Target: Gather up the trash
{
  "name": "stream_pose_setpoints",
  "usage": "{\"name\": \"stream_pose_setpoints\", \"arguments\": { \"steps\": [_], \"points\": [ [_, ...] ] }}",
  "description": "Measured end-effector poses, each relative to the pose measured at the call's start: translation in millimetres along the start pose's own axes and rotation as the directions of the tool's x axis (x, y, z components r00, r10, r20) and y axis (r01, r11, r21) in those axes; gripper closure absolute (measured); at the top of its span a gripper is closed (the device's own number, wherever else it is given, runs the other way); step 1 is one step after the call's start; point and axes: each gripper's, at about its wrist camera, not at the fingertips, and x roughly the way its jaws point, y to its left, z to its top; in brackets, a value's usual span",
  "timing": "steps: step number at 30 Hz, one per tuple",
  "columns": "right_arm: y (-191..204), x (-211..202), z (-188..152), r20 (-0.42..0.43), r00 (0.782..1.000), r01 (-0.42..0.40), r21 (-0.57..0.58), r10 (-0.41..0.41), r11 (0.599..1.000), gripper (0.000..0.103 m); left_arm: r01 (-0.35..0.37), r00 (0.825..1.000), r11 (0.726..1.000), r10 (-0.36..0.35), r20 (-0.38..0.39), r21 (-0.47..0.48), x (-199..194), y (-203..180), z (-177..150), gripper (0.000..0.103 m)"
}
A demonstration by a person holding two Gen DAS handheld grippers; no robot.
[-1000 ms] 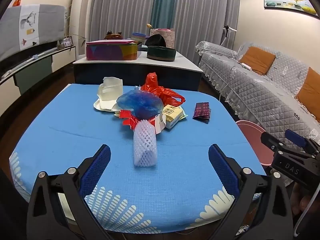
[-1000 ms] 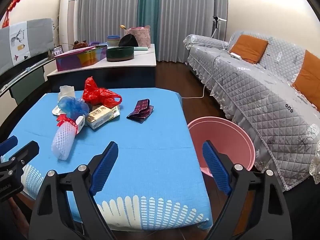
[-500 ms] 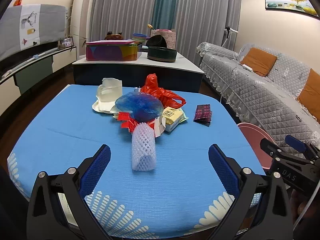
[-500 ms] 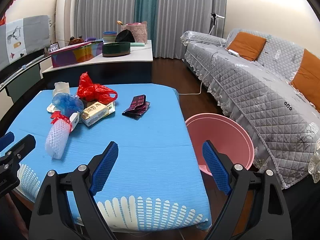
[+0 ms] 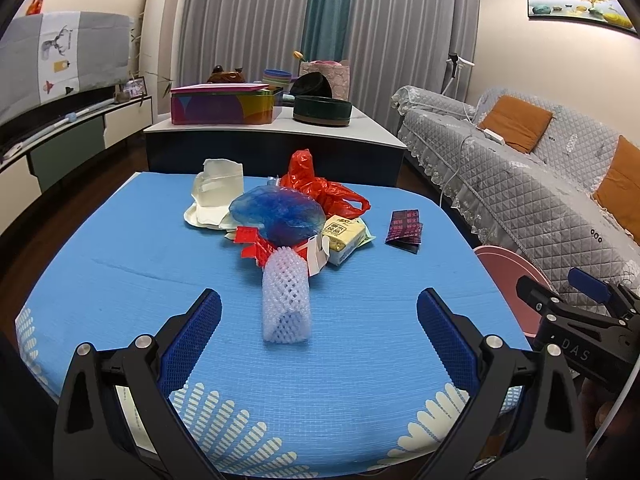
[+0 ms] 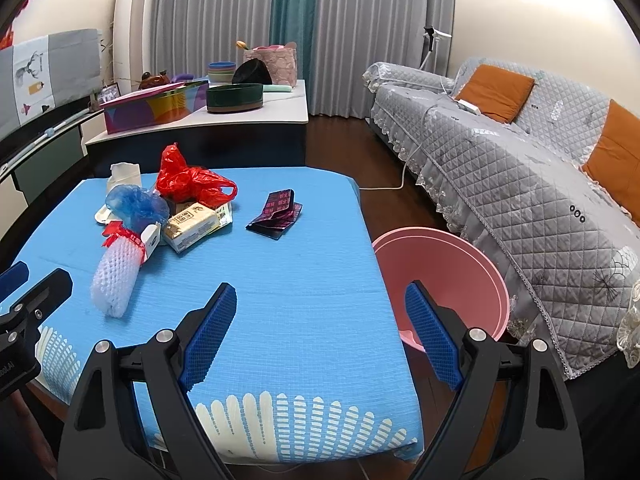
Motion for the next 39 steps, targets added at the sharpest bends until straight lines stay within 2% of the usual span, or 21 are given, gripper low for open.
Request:
{"name": "stream_pose_setpoints", "arguments": {
  "steps": [34, 39],
  "points": [
    [3.0, -3.4, 1.0, 0.002, 1.0, -0.002, -0.005, 0.002, 1.0, 0.018, 0.001, 1.0, 1.0, -0.001, 0.006, 0.006, -0.1, -2.5, -1.4, 0.008],
    [4.7, -2.6, 0.7, -0.001, 1.0, -0.009, -0.003, 0.009, 1.0, 0.022, 0.0, 1.0, 1.0, 0.0, 0.006, 0.004, -0.3, -2.5, -1.8, 0.008]
  ]
}}
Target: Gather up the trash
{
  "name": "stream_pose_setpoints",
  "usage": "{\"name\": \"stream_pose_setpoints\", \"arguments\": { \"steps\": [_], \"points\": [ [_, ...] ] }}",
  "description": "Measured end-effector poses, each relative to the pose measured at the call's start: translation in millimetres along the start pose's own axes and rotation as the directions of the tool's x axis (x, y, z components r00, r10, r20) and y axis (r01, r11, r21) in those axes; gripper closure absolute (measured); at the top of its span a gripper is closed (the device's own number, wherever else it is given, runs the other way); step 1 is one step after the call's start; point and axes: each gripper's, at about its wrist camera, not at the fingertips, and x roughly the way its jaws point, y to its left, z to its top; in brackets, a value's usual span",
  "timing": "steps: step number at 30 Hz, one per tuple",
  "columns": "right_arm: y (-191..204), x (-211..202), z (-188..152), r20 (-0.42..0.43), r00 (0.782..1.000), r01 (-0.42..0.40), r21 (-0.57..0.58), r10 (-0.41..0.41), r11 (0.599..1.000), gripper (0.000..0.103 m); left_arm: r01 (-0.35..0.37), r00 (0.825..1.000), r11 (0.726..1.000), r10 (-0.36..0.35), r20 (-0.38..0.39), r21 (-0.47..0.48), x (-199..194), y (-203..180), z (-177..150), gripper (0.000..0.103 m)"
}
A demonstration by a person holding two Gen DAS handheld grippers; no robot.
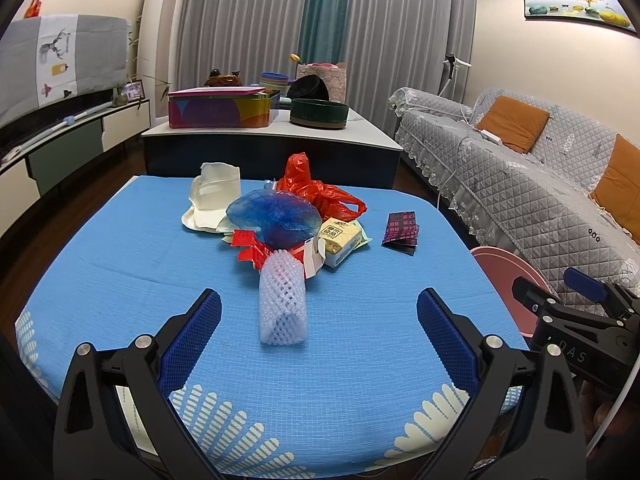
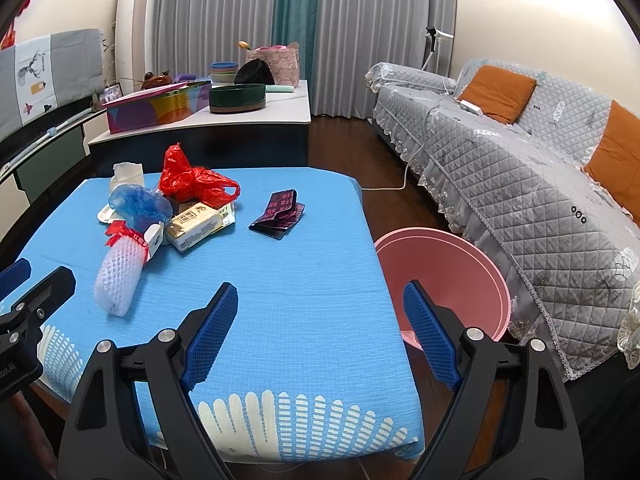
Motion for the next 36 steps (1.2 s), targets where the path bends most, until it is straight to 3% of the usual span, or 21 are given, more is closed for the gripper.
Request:
{"name": "stream_pose_setpoints", "arguments": {
  "steps": [8, 10, 18, 27, 36],
  "points": [
    [0.3, 0.4, 2.0, -0.006, 1.0, -0.028, 0.01, 0.028, 1.0, 0.031, -0.017, 1.0, 1.0, 0.017, 0.009, 0.007, 0.0, -4.6, 2.6, 0.011],
    [1.8, 0.9, 2.7, -0.006, 0.999, -0.043, 0.006, 0.043, 0.999, 0.039, -0.035, 0.999, 0.999, 0.034, 0.023, 0.017, -0.2, -7.5, 3.4, 0.013],
    [5.0, 9.6, 10.5, -0.014, 0.995, -0.1, 0.036, 0.101, 0.994, 0.054, -0.088, 0.996, 0.996, 0.088, 0.027, 0.007, 11.7, -4.1, 4.4, 0.022],
    [12.4, 43.3, 35.4, -0.028, 0.991, -0.129, 0.066, 0.131, 0.989, 0.056, -0.088, 0.995, 0.996, 0.089, -0.049, 0.004, 38.8, -1.4, 1.8, 0.035],
    [24.5, 95.4, 52.4, -0.066, 0.981, -0.173, 0.103, 0.18, 0.98, 0.068, -0.114, 0.987, 0.993, 0.111, -0.113, -0.02, 64.7, 10.1, -1.1, 0.044]
  ]
}}
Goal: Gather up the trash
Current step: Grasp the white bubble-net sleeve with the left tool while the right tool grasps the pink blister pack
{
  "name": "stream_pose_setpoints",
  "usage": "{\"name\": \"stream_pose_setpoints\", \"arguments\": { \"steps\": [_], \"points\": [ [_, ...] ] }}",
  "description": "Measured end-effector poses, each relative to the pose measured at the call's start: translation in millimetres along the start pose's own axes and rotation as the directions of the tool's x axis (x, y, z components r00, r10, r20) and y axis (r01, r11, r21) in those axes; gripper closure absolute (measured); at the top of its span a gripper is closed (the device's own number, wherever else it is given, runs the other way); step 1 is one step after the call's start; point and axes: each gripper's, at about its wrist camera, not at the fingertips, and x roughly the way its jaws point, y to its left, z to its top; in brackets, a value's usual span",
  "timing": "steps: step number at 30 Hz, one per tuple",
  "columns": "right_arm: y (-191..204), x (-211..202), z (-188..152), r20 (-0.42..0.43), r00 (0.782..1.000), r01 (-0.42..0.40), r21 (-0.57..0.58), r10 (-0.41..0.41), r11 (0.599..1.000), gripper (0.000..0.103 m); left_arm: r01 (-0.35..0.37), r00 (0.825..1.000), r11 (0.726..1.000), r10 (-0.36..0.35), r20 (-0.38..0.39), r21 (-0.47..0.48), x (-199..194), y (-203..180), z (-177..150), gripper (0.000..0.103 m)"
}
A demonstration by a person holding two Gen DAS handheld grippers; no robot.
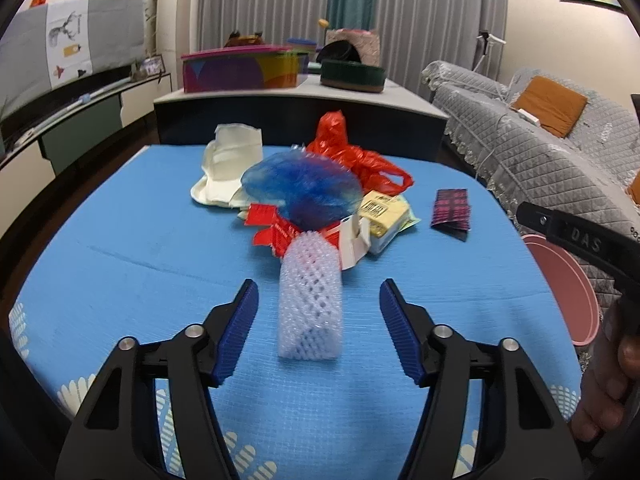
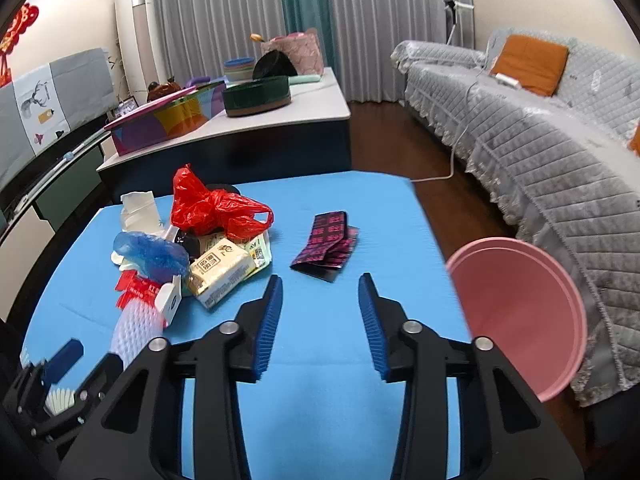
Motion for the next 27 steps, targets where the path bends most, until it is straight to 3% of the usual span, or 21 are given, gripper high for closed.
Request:
{"name": "stream_pose_setpoints", "arguments": {
  "steps": [5, 7, 13, 18, 22, 27],
  "points": [
    [-0.9, 33.8, 9.8, -0.029, 0.999, -0.021, 0.033, 0.022, 0.999, 0.074, -0.004, 0.999, 1.0, 0.003, -0.054, -0.005, 18.4, 2.6, -3.1, 0.055],
    [-4.0, 47.5, 13.4, -0.043, 0.999, -0.027, 0.061, 0.03, 0.998, 0.074, 0.0, 0.998, 1.0, -0.001, -0.069, -0.007, 24.4, 4.1, -4.6, 0.068],
    [-8.2, 83.3, 17.0, -0.087, 0.995, -0.039, 0.107, 0.048, 0.993, 0.074, -0.005, 0.996, 1.0, 0.003, -0.09, -0.016, 30.5, 9.4, -4.7, 0.089],
    [-11.5, 102.9, 17.2, -0.117, 0.992, -0.03, 0.145, 0.047, 0.989, 0.077, -0.005, 0.996, 0.999, 0.002, -0.09, -0.033, 31.7, 12.9, -1.1, 0.091],
    [-11.0, 108.9, 17.6, -0.123, 0.991, -0.037, 0.138, 0.054, 0.99, 0.092, 0.006, 0.996, 0.999, -0.009, -0.093, -0.034, 31.6, 11.2, 1.0, 0.091],
    [-4.3, 100.3, 17.9, -0.101, 0.993, -0.053, 0.1, 0.063, 0.994, 0.098, 0.011, 0.996, 0.999, -0.015, -0.089, -0.042, 28.3, 12.1, 3.6, 0.091]
  ]
}}
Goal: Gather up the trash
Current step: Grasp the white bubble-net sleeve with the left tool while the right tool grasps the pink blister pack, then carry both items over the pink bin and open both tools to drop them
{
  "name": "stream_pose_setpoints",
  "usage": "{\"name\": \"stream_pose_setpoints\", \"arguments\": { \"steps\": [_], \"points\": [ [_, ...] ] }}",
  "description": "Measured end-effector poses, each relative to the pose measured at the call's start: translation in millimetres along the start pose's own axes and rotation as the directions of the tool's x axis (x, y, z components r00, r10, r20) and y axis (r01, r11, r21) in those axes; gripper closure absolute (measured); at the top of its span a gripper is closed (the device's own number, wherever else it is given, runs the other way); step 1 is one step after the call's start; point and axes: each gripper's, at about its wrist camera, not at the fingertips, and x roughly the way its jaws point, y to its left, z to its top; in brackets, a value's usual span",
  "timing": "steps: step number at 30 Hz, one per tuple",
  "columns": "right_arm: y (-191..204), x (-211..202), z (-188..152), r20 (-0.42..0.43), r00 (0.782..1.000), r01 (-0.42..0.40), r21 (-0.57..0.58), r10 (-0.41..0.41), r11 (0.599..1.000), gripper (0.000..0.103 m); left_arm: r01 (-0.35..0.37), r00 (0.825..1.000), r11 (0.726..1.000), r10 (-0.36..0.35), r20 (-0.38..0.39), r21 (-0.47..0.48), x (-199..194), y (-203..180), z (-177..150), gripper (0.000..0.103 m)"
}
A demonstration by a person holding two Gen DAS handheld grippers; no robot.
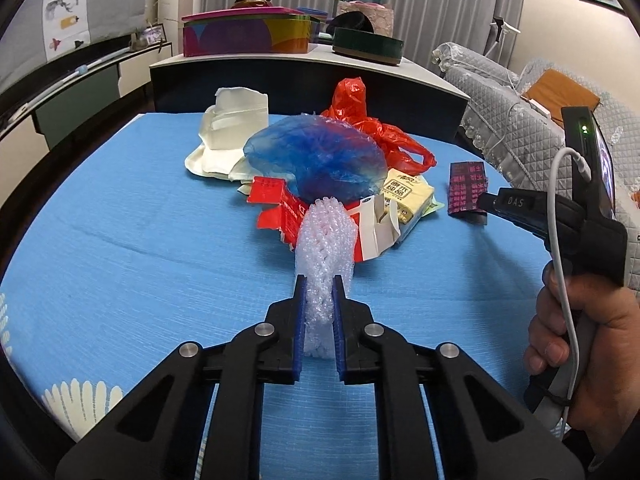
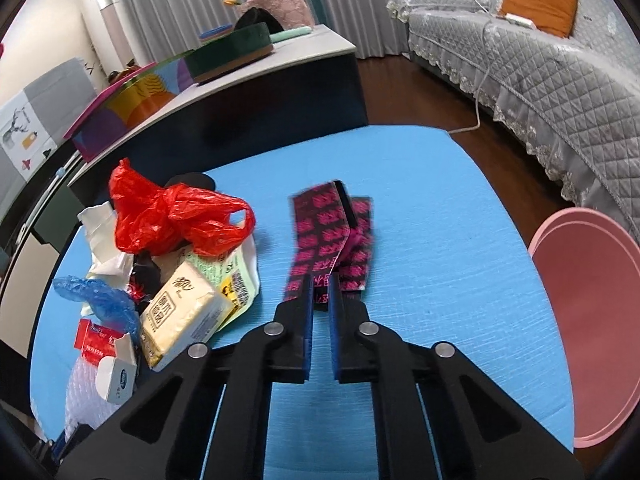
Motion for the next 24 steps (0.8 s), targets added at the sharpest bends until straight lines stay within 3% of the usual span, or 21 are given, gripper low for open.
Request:
{"name": "stream_pose_setpoints", "arguments": {
  "steps": [11, 24],
  "points": [
    [16.9, -55.7, 0.6, 0.065, 0.998, 0.005, -0.099, 0.002, 0.995, 0.102, 0.02, 0.997, 1.0, -0.02, 0.07, 0.006, -29.2, -2.0, 5.4, 0.091],
    [-3.8, -172.3, -5.4, 0.13, 0.991, 0.046, -0.15, -0.027, 0.988, 0.102, 0.101, 0.979, 0.99, -0.116, 0.167, 0.096, -86.6, -30.9, 14.2, 0.091]
  ]
}}
